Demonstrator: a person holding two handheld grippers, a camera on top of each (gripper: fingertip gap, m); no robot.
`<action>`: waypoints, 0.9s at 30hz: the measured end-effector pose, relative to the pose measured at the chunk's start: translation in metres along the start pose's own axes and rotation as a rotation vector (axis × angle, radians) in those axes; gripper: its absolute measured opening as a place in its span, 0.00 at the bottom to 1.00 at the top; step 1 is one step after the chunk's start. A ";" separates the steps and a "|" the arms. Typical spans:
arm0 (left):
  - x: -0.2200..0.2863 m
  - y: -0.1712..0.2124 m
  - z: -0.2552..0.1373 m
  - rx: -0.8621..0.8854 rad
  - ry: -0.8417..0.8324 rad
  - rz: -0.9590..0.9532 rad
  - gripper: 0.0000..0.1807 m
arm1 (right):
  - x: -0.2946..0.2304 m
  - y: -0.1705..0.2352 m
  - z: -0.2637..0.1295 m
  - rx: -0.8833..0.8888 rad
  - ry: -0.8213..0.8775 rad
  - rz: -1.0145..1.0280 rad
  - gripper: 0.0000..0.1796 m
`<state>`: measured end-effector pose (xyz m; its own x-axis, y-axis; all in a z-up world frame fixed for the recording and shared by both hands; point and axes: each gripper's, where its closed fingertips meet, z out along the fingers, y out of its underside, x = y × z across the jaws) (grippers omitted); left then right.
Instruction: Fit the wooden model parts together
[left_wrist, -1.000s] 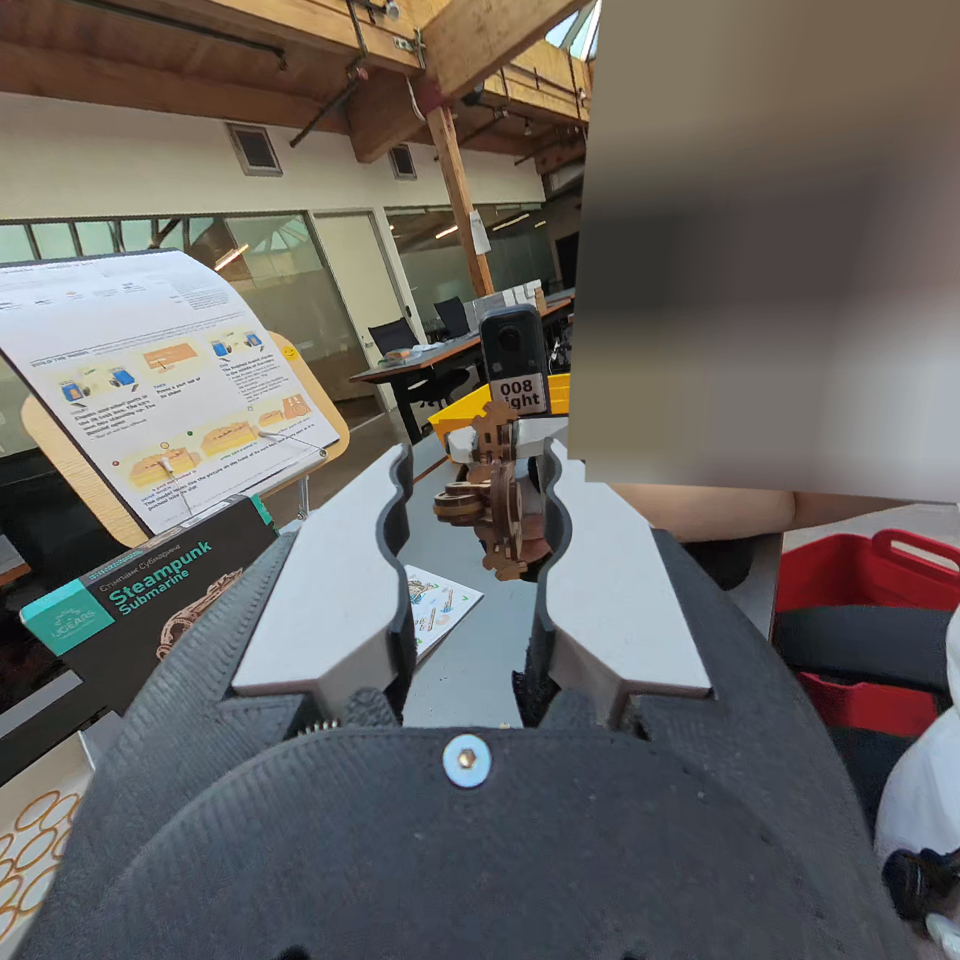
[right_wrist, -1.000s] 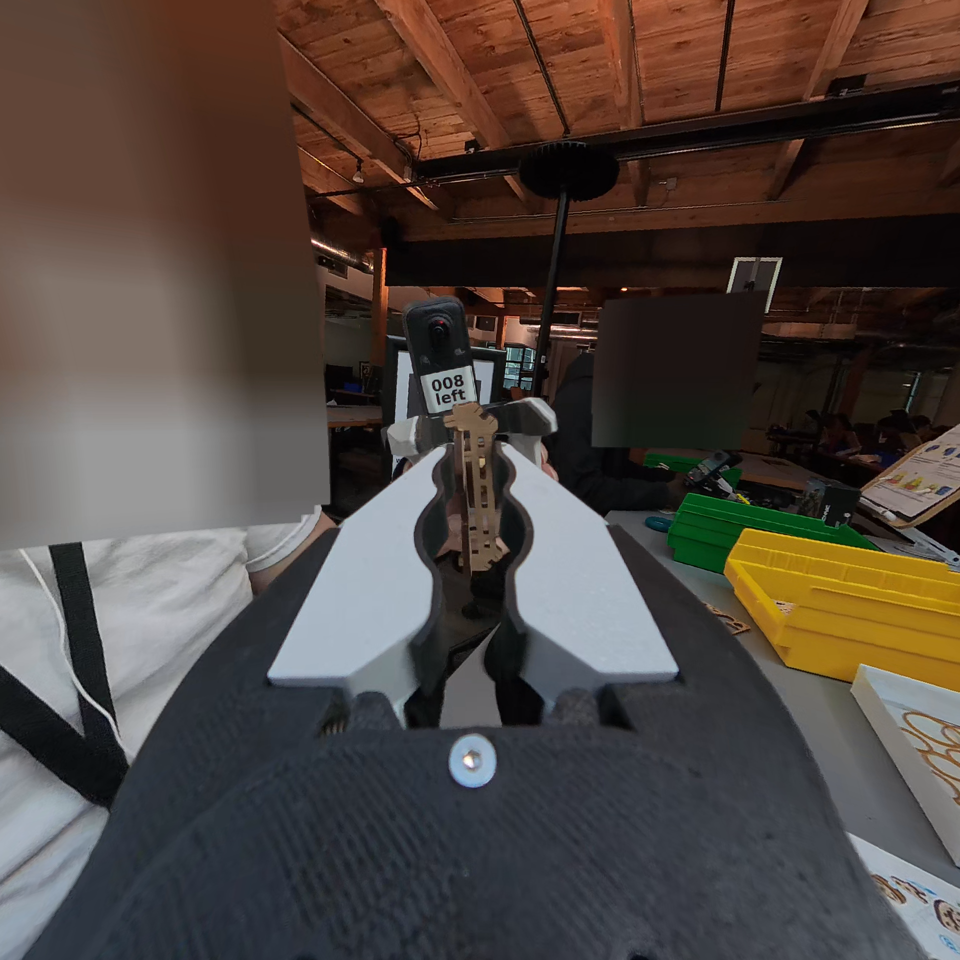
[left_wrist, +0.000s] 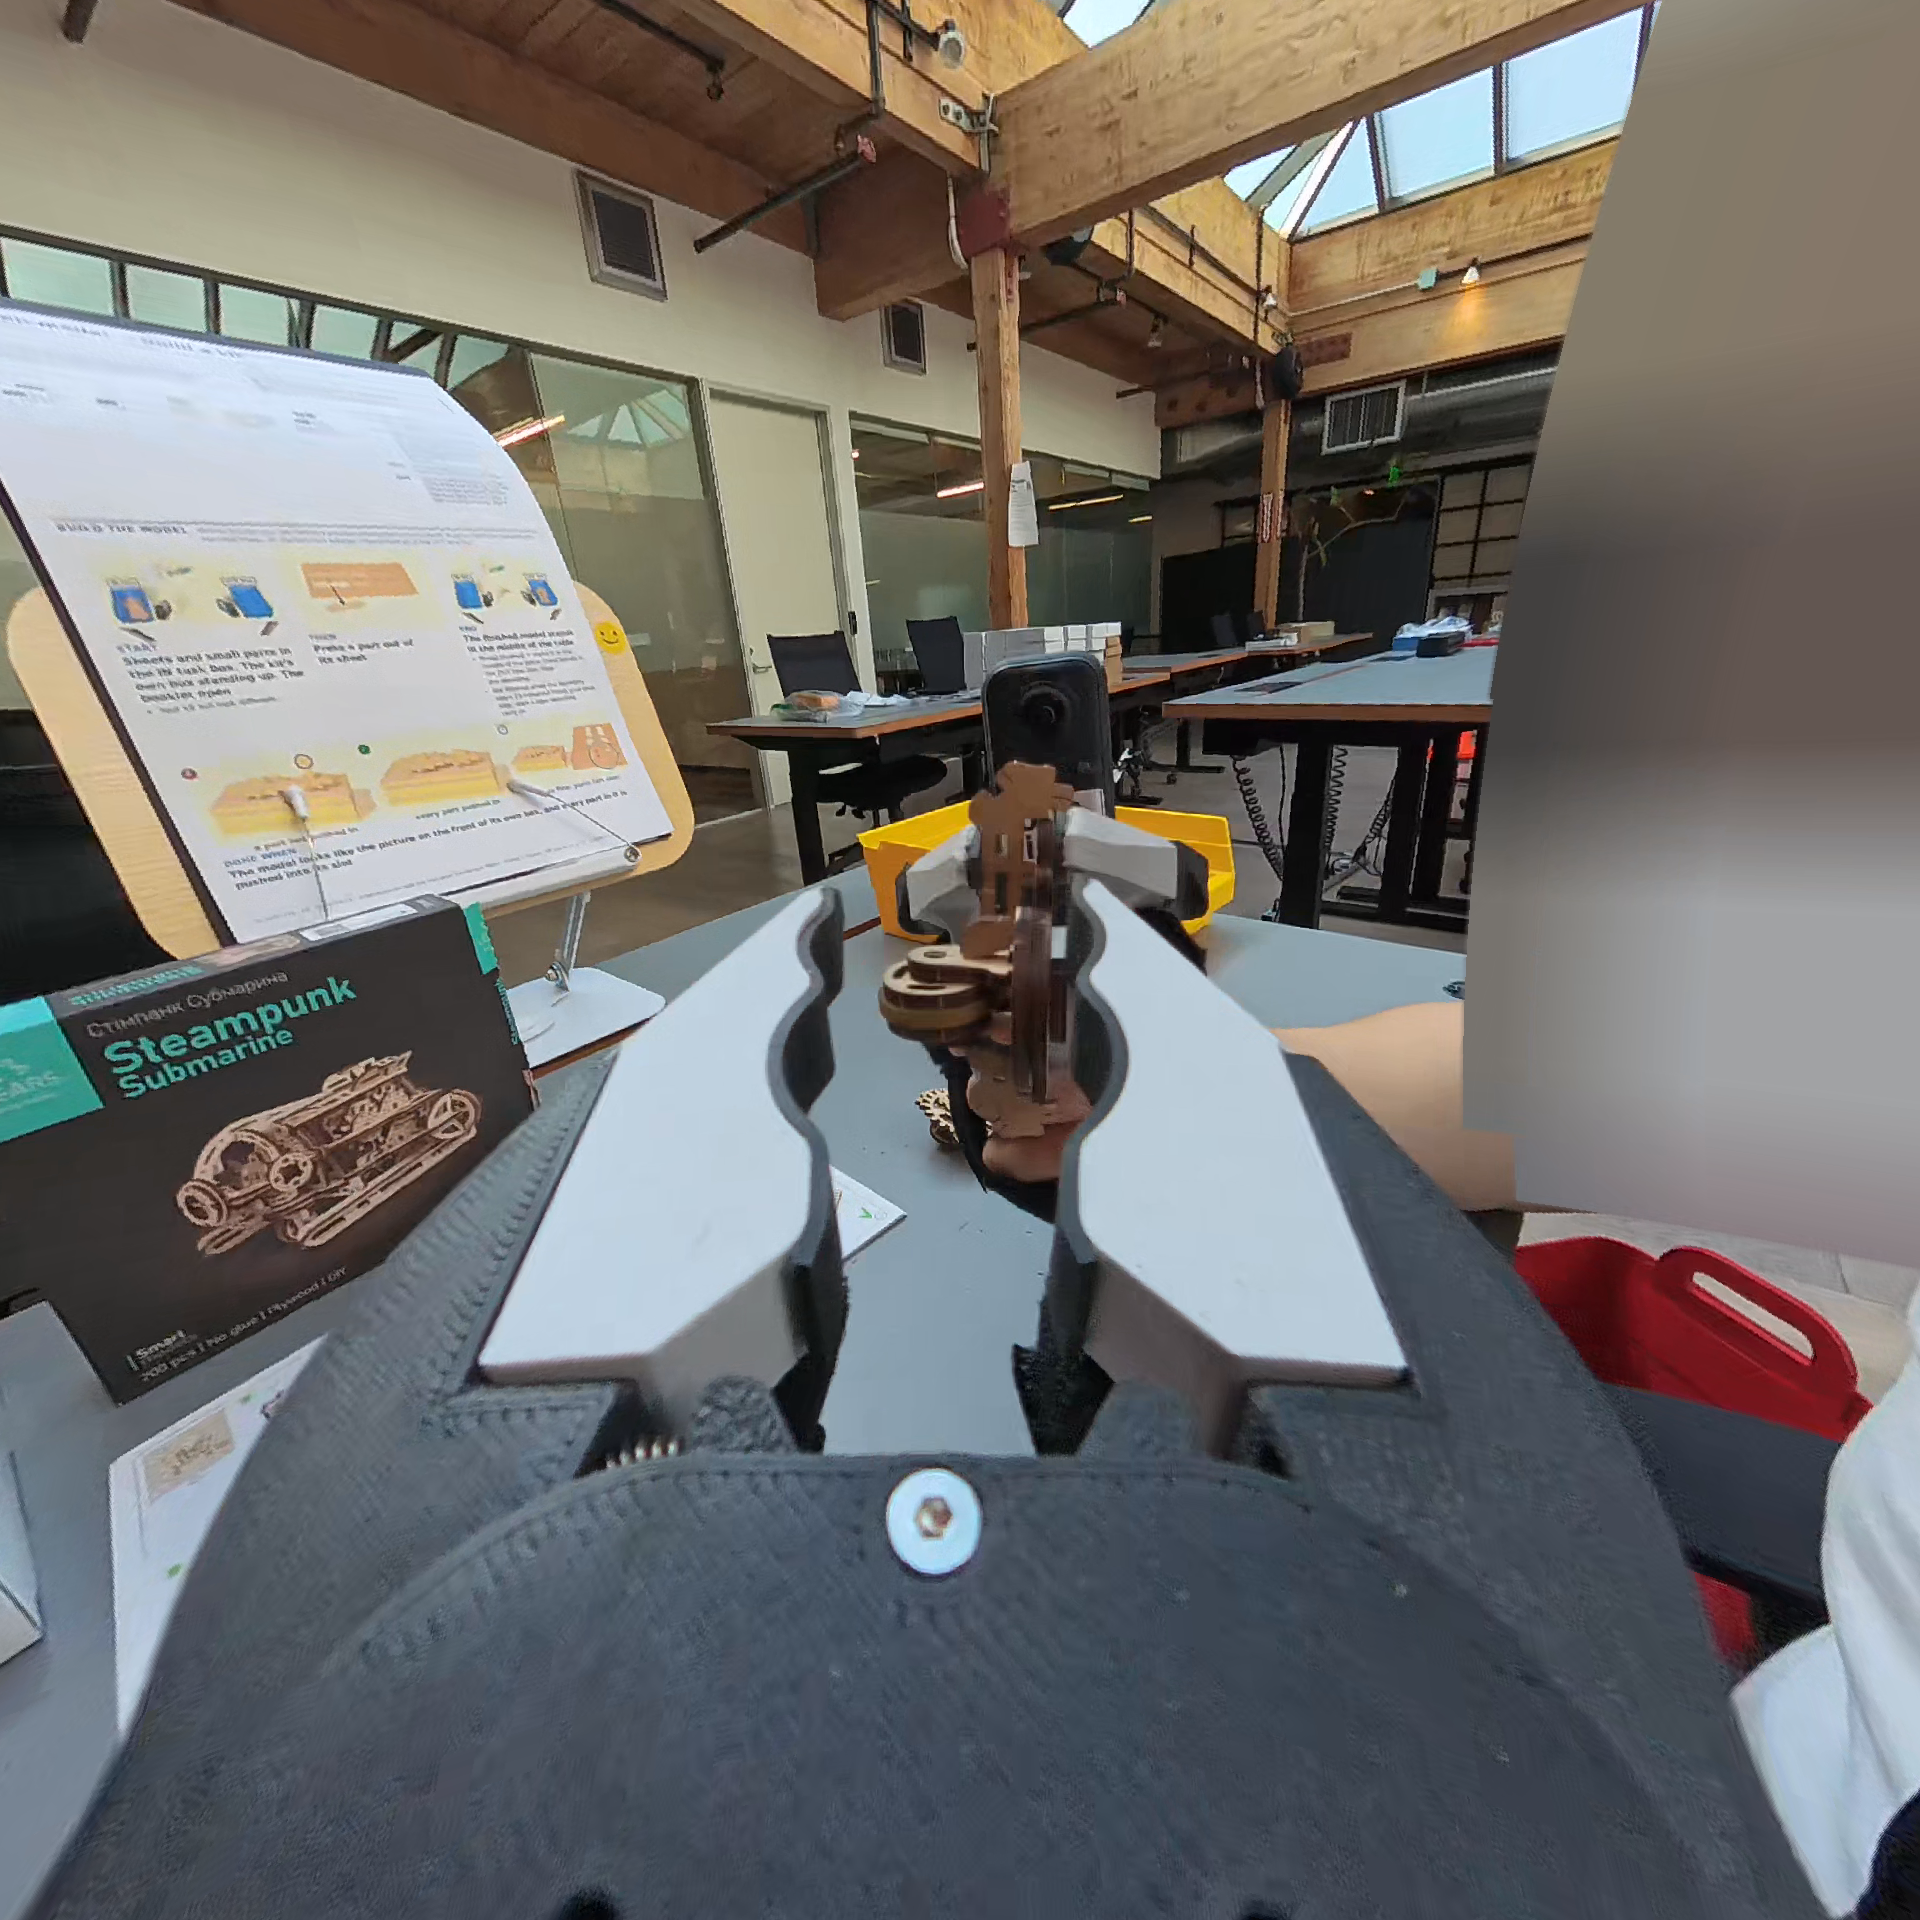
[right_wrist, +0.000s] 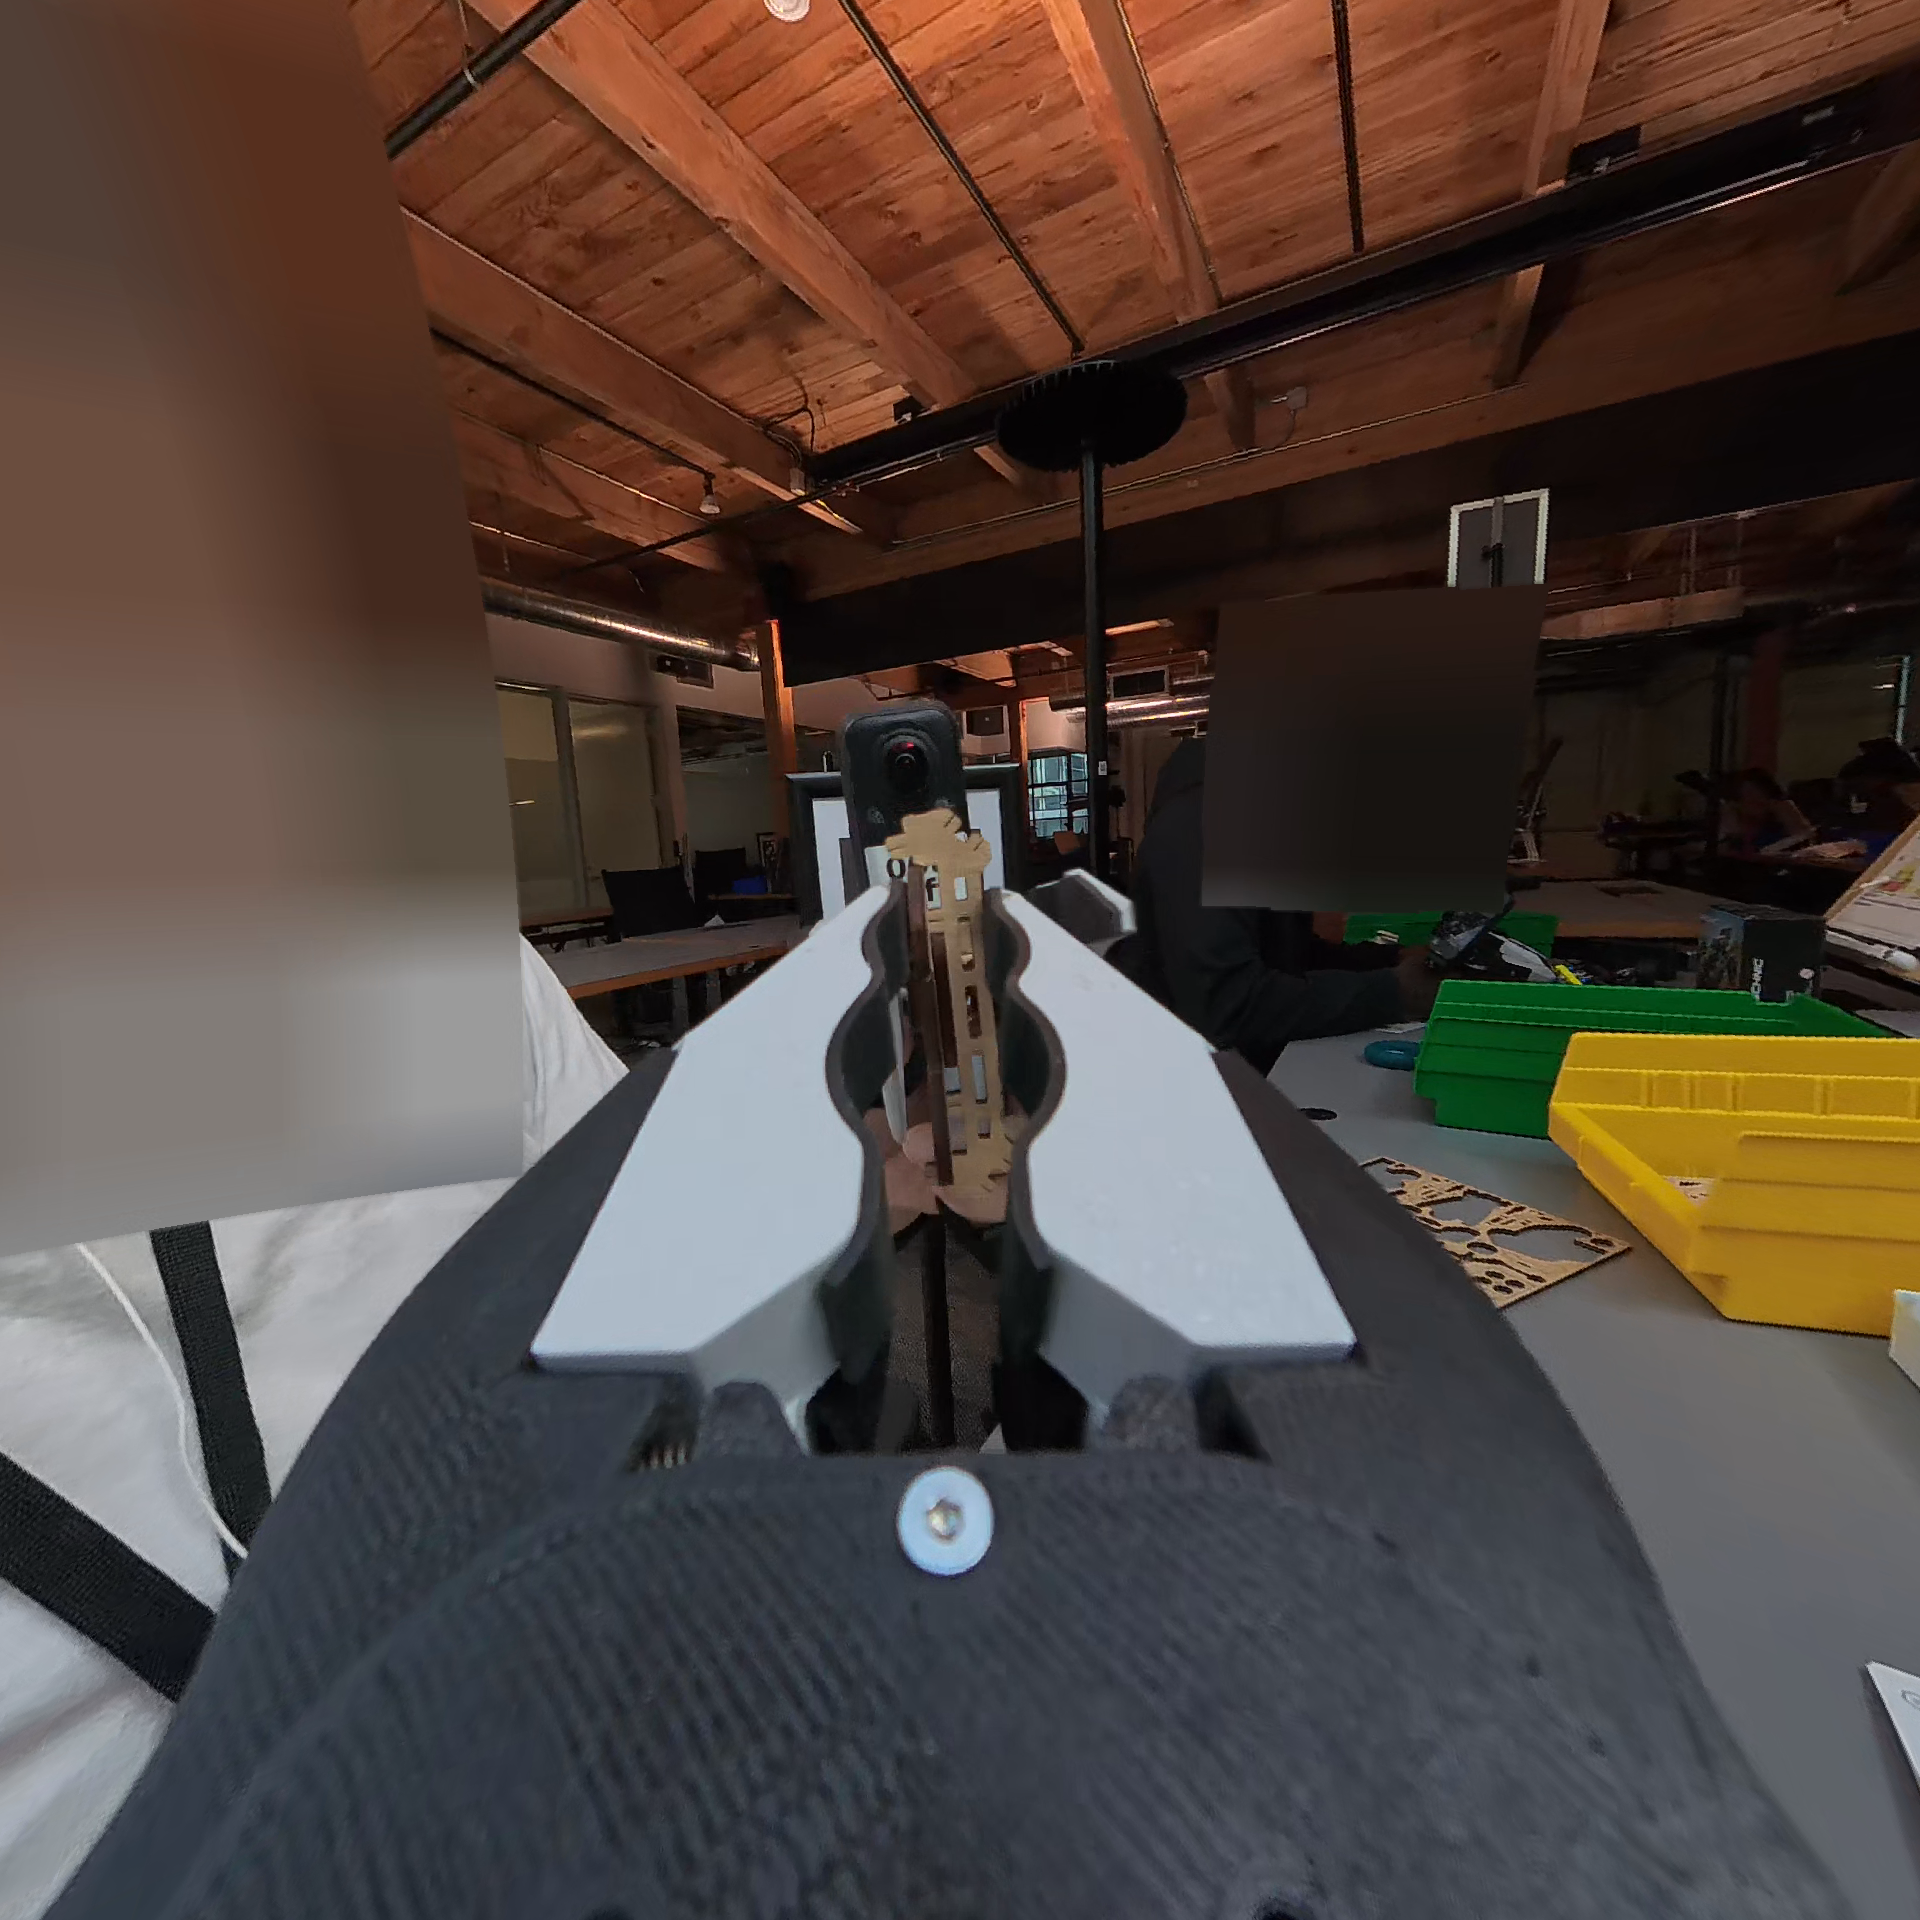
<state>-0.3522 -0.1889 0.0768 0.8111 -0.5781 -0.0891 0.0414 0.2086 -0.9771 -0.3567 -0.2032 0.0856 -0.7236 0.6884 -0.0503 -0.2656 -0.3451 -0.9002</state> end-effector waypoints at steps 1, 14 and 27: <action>0.004 0.001 0.001 -0.021 0.024 0.041 0.15 | 0.001 0.000 0.000 0.000 0.002 0.003 0.07; 0.009 0.018 0.011 -0.210 0.080 0.248 0.14 | -0.003 0.007 0.001 -0.085 -0.002 -0.100 0.07; -0.008 0.034 0.011 -0.411 0.041 0.183 0.10 | 0.017 0.015 -0.002 -0.272 0.119 -0.057 0.07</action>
<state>-0.3511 -0.1687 0.0461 0.7592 -0.5934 -0.2675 -0.3427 -0.0150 -0.9393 -0.3711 -0.1952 0.0705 -0.6282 0.7774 -0.0322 -0.1120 -0.1314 -0.9850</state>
